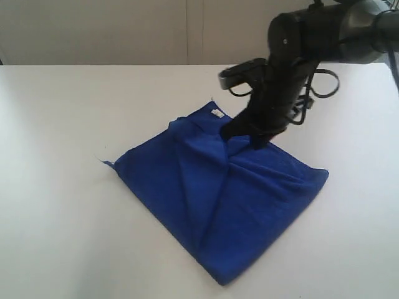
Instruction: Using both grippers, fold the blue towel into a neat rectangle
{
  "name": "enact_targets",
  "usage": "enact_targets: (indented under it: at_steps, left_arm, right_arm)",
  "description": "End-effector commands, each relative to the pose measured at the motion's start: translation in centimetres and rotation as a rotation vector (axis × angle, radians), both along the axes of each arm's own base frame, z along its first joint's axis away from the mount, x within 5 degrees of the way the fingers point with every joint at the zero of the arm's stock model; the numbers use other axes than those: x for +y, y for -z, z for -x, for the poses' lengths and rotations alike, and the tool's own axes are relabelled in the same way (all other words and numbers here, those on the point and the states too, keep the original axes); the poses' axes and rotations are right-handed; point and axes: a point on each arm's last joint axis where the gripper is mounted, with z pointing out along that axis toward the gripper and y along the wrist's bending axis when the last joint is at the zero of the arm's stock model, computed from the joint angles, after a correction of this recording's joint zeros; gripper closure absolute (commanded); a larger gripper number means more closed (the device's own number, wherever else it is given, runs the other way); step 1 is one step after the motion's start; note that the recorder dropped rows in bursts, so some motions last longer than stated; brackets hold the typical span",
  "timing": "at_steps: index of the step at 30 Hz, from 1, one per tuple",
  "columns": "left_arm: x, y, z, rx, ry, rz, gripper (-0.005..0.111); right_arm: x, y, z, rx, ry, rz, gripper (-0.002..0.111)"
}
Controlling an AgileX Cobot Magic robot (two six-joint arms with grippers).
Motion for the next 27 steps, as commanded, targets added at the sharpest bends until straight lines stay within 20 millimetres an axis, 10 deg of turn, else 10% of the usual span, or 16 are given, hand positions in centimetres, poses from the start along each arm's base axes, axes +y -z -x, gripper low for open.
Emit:
enact_targets:
  at_steps: [1,12,27]
  left_arm:
    - [0.0,0.2,0.1,0.007,0.0,0.006,0.107]
    - [0.0,0.2,0.1,0.007,0.0,0.006,0.107]
    - [0.0,0.2,0.1,0.007,0.0,0.006,0.107]
  right_arm:
    - [5.7,-0.6,1.2,-0.121,-0.154,-0.063,0.108]
    - [14.2,3.6,4.1,-0.101,-0.296,-0.154,0.108]
    - [15.6,8.7,3.4,-0.102,-0.297,-0.155,0.108]
